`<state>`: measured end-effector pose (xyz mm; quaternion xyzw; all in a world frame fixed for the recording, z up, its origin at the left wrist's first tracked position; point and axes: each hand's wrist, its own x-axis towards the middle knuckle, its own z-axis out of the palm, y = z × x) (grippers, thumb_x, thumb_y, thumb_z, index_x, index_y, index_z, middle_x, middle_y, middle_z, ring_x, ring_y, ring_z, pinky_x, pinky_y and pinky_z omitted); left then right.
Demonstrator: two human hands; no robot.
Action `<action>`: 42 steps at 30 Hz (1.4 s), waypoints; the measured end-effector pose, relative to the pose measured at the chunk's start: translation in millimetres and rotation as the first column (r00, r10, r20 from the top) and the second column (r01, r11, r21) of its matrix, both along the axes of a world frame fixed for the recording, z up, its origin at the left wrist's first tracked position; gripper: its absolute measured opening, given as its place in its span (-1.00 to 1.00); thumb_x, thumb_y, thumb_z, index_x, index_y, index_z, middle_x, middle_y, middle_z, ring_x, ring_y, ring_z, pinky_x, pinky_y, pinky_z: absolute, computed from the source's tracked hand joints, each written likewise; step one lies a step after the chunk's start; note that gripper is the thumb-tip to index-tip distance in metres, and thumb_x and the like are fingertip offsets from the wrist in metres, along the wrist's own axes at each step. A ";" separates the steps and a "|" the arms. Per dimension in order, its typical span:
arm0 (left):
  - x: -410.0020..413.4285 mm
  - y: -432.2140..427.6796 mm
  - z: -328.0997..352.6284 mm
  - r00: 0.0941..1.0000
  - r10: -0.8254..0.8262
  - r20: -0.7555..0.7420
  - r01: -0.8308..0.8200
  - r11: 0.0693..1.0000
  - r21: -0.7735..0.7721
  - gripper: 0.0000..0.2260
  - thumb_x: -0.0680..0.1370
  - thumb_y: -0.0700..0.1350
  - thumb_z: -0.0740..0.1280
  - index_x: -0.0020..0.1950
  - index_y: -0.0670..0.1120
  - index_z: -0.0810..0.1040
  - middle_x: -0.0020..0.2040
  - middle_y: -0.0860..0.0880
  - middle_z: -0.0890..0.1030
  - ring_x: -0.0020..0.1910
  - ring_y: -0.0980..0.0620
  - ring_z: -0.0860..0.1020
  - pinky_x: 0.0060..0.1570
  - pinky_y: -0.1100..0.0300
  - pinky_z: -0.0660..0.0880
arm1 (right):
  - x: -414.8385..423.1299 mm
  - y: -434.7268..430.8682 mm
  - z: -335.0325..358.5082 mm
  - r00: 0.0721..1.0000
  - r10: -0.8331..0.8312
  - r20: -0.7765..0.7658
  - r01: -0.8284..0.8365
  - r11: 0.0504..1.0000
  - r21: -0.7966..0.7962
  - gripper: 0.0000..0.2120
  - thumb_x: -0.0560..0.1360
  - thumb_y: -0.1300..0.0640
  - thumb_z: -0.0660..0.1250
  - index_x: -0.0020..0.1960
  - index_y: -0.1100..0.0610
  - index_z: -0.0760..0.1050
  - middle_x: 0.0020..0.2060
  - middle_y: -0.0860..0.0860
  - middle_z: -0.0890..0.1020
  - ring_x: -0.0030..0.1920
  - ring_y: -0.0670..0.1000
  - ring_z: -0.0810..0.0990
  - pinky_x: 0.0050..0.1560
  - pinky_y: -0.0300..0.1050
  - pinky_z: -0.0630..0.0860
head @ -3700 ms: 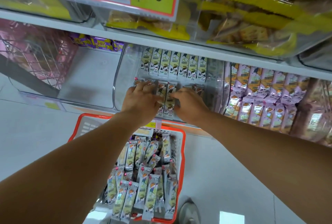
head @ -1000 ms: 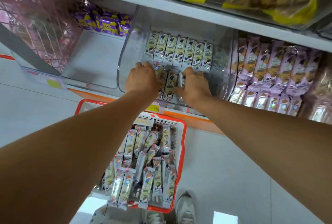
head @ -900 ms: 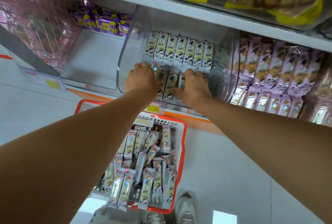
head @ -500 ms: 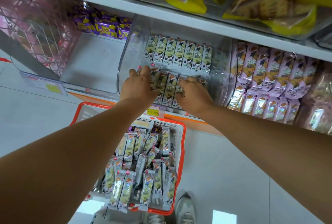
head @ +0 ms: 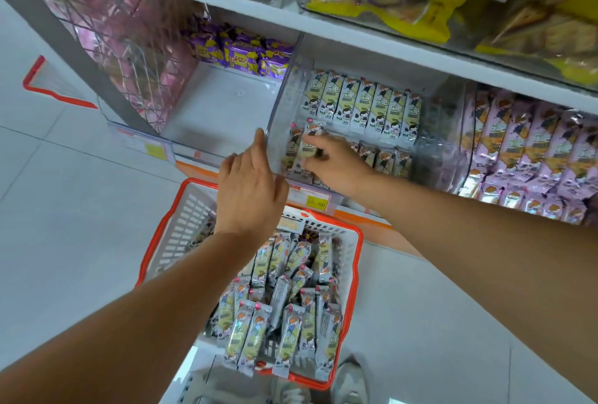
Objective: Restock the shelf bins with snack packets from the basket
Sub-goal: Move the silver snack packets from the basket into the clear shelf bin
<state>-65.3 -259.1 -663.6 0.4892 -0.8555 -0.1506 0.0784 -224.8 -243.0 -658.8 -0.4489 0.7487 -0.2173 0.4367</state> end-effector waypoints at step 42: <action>10.8 -24.9 -13.2 0.981 -0.193 0.035 0.195 0.941 -0.275 -0.37 0.56 -0.01 0.06 0.58 -0.22 -0.02 0.29 -0.13 0.54 -0.29 -0.12 0.57 -0.21 0.09 0.45 | -24.9 -61.3 -35.6 0.968 0.002 -0.251 -0.034 0.991 -0.126 -0.23 0.52 0.25 0.34 0.59 0.04 0.00 0.57 0.09 0.08 0.55 0.13 0.09 0.51 0.07 0.16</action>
